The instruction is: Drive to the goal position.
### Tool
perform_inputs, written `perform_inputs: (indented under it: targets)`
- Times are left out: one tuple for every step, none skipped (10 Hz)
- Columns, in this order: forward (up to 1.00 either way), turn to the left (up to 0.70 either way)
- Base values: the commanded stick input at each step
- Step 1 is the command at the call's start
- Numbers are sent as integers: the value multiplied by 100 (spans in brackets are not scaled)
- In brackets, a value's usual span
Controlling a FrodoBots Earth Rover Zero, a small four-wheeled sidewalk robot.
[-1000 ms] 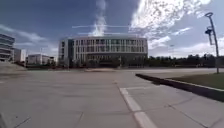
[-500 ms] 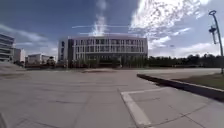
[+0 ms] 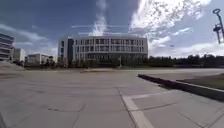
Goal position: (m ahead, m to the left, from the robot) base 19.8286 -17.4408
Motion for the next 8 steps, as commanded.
perform_inputs:
  targets:
    - [70,-1]
    - [70,-1]
    - [70,-1]
    - [70,-1]
    - [70,-1]
    - [70,-1]
    - [70,-1]
    - [70,-1]
